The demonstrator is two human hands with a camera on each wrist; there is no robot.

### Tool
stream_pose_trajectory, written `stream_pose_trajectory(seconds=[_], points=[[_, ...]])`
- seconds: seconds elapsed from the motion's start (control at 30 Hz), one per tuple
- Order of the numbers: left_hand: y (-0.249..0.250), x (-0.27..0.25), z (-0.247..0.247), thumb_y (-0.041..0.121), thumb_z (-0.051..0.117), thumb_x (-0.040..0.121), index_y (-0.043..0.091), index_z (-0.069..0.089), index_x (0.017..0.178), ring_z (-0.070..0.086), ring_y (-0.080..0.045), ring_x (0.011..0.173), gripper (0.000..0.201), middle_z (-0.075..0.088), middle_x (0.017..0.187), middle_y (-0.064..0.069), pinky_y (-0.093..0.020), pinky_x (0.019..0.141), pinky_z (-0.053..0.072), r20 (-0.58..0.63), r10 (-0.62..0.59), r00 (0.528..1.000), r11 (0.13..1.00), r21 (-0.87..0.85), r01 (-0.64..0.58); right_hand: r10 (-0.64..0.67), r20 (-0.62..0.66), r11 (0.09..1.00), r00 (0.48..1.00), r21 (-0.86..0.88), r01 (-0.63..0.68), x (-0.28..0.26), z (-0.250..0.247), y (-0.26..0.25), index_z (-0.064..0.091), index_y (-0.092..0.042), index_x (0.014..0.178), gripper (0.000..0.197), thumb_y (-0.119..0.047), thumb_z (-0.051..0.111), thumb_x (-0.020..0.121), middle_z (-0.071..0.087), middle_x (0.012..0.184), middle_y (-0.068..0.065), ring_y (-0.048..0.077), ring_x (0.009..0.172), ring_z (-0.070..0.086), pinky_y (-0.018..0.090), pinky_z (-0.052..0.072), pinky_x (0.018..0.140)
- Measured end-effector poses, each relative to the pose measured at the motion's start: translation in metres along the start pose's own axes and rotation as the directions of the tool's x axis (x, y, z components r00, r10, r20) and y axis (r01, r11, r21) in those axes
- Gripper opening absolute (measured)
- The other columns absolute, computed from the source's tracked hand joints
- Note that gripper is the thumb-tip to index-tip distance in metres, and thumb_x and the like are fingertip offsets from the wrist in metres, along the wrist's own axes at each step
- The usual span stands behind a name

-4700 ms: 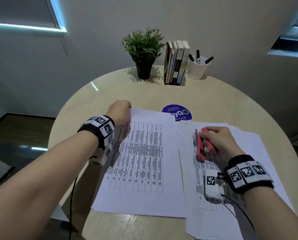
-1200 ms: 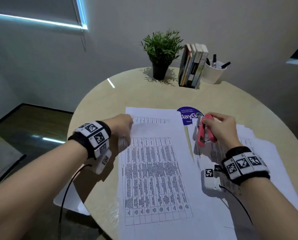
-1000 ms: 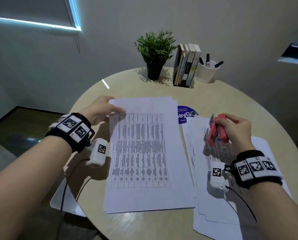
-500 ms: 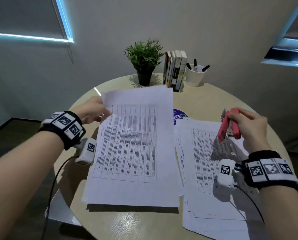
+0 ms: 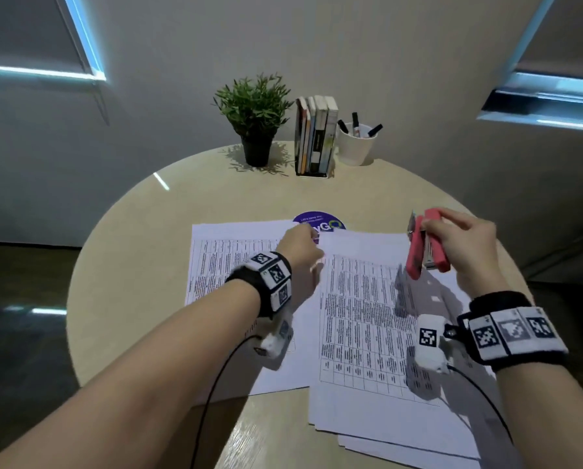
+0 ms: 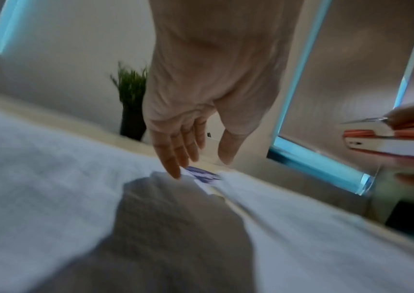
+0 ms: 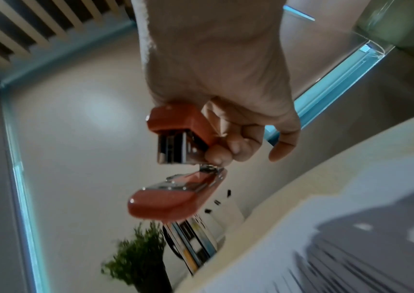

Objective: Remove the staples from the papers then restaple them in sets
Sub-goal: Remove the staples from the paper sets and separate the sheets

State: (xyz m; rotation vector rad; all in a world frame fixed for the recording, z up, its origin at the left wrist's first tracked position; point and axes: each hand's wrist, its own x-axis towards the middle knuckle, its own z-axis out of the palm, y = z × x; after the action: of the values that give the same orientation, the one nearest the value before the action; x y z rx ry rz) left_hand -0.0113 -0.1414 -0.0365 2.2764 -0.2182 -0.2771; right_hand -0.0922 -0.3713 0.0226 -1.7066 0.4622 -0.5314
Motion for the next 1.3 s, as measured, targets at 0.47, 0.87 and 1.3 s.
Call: stream_pose_trajectory(seconds=[0.47,0.87,1.3], points=[[-0.087,0.015,-0.117,0.051,0.081,0.067,0.015,0.049,0.128,0.044,-0.028,0.123,0.078,0.052,0.128,-0.006,-0.044,0.099,0.040,0.013,-0.203,0.979,0.783,0.602,0.154,0.132,0.147,0.978,0.980,-0.179,-0.105,-0.006,0.051,0.048,0.075,-0.014,0.104,0.026,-0.005,0.072,0.079,0.072,0.096,0.010,0.021,0.073,0.064,0.027,0.050,0.066],[-0.077,-0.007,-0.116,0.011,0.073,0.082,0.011,0.064,0.089,0.053,-0.011,0.063,0.012,0.059,0.070,0.006,-0.014,0.050,0.039,0.163,0.026,0.986,0.966,0.249,-0.067,0.215,0.140,0.952,0.967,-0.251,-0.176,-0.014,0.059,0.054,0.072,-0.026,0.075,0.020,-0.006,0.074,0.075,0.074,0.088,0.012,0.028,0.074,0.069,0.051,0.058,0.080],[-0.086,-0.071,-0.092,0.053,0.075,0.072,0.015,0.058,0.113,0.046,-0.026,0.121,0.059,0.046,0.131,-0.005,-0.039,0.094,0.042,0.207,-0.019,0.978,0.653,0.743,-0.144,0.129,0.437,0.906,0.890,-0.416,0.073,-0.050,0.109,0.020,0.075,-0.031,0.090,0.019,-0.019,0.073,0.076,0.073,0.090,-0.006,0.012,0.073,0.067,0.030,0.055,0.072]])
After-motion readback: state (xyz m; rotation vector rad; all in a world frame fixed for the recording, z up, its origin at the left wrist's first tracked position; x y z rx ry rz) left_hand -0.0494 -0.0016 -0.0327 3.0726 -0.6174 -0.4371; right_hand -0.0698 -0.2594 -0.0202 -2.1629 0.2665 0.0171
